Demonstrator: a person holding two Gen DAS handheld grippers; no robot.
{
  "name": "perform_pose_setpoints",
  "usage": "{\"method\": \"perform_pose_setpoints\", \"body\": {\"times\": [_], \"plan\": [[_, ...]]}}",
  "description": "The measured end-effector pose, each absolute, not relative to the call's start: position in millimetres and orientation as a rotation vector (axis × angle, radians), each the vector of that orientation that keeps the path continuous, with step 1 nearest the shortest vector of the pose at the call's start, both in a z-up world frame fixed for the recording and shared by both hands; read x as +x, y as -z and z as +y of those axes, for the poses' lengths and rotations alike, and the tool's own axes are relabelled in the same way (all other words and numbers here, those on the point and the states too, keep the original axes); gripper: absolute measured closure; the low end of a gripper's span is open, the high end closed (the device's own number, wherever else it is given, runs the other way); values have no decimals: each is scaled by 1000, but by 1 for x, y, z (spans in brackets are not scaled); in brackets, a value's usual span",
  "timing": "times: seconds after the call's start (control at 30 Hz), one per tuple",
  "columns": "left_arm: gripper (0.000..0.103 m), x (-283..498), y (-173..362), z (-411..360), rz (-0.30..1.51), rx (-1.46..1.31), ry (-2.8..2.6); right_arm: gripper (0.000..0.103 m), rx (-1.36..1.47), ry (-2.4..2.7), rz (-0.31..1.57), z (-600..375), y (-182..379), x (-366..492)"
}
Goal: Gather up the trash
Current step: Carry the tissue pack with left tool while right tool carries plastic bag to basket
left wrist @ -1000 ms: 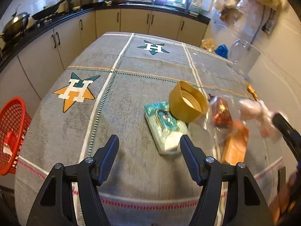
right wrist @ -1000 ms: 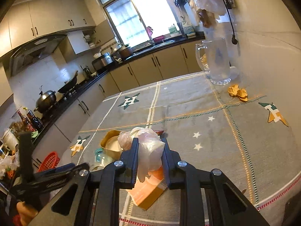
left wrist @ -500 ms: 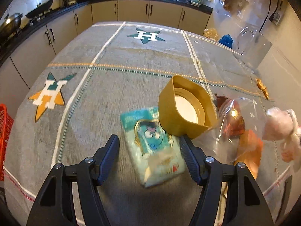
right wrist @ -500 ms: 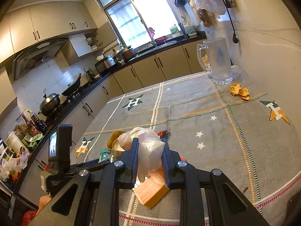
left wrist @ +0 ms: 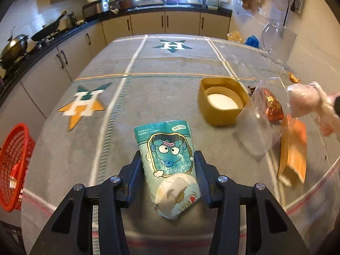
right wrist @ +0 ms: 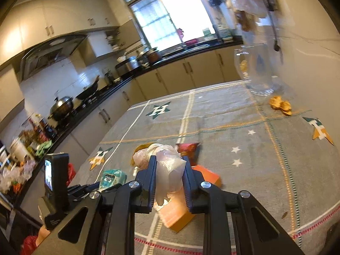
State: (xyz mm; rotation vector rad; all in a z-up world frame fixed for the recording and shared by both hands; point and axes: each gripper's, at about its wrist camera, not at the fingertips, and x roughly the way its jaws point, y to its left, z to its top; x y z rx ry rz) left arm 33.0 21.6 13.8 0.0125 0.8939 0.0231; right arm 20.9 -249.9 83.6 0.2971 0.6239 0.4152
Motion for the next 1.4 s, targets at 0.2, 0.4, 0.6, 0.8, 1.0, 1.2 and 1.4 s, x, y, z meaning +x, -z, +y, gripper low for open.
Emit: {"method": "perform_pose_setpoints", "body": {"times": [0.2, 0.4, 0.6, 0.8, 1.0, 1.2, 1.4], "plan": [[59, 19, -19, 36, 811, -29, -26, 79, 210, -500, 615, -222, -80, 12], [59, 16, -24, 38, 774, -43, -33, 79, 149, -514, 604, -207, -76, 8], [59, 15, -26, 40, 759, -53, -44, 79, 127, -500, 603, -204, -73, 8], [58, 13, -26, 40, 754, -53, -51, 79, 120, -499, 598, -203, -73, 7], [58, 12, -26, 38, 753, -49, -56, 79, 115, -502, 587, -203, -75, 5], [58, 12, -26, 39, 754, -49, -58, 79, 113, -501, 584, -203, -76, 5], [58, 12, -26, 39, 755, -50, -59, 79, 113, -498, 583, -203, -76, 5]]}}
